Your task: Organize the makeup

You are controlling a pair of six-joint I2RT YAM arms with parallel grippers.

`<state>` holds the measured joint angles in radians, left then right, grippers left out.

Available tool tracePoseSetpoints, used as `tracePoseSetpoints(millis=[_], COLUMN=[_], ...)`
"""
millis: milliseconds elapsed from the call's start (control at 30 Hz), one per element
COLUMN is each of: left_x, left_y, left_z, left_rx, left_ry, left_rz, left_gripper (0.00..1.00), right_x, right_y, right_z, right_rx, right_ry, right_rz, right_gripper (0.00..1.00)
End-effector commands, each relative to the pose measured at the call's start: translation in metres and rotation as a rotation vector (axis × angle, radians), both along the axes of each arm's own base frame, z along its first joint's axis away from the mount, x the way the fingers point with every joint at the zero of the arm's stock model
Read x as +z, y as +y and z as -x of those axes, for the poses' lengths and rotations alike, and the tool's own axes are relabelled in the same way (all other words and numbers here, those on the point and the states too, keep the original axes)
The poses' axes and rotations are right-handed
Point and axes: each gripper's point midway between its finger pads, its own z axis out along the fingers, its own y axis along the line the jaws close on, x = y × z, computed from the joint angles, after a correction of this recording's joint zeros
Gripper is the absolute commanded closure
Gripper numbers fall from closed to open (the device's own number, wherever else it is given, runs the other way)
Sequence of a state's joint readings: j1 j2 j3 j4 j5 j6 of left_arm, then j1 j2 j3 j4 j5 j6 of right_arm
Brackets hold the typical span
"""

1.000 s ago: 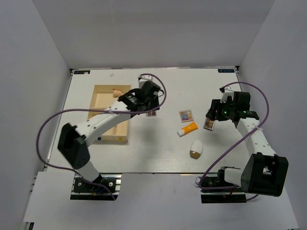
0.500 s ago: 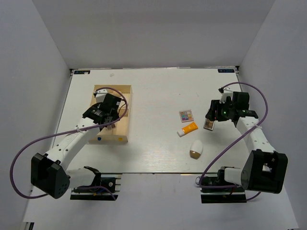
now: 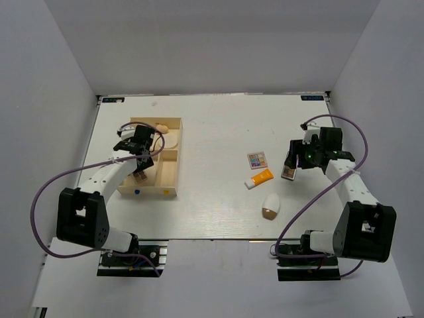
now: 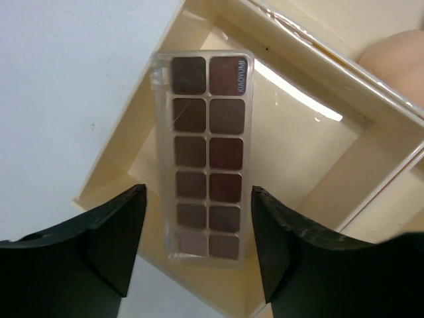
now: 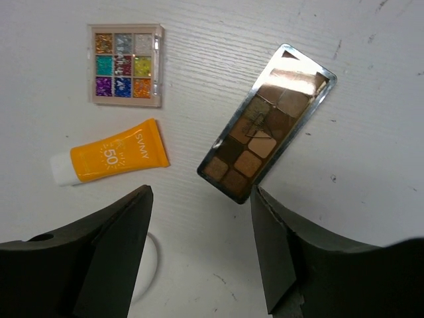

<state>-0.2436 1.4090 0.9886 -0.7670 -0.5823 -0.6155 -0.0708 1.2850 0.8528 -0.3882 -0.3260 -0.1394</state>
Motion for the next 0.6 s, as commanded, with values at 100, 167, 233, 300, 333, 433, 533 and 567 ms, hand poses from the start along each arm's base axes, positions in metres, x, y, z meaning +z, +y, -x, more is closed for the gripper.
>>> tracePoseSetpoints(millis=[100, 167, 233, 300, 333, 433, 533, 567], left_x=[0.021, 0.023, 0.028, 0.032, 0.04, 0.057, 0.074, 0.077], left_y=[0.002, 0.002, 0.004, 0.003, 0.001, -0.006, -0.015, -0.019], left_z=[-0.021, -0.02, -0.019, -0.016, -0.016, -0.013, -0.008, -0.005], left_rx=[0.004, 0.002, 0.005, 0.003, 0.0, -0.02, -0.055, -0.069], left_ry=[-0.084, -0.087, -0.102, -0.111, -0.137, -0.191, -0.251, -0.262], left_rz=[0.028, 0.03, 0.038, 0.048, 0.061, 0.114, 0.181, 0.205], left_gripper=[0.19, 0.15, 0.15, 0.14, 0.14, 0.14, 0.13, 0.13], right_x=[-0.016, -0.022, -0.026, -0.03, -0.032, -0.037, -0.047, -0.056], right_y=[-0.026, -0.03, -0.031, -0.033, -0.031, -0.035, -0.04, -0.04], right_z=[-0.008, -0.008, -0.012, -0.019, -0.021, -0.037, -0.051, -0.051], right_rx=[-0.108, -0.128, -0.14, -0.157, -0.163, -0.229, -0.284, -0.288], right_ry=[0.07, 0.102, 0.124, 0.128, 0.132, 0.149, 0.184, 0.214], right_rz=[0.1, 0.118, 0.119, 0.12, 0.113, 0.112, 0.125, 0.123], right_gripper=[0.27, 0.23, 0.22, 0.21, 0.2, 0.15, 0.14, 0.13])
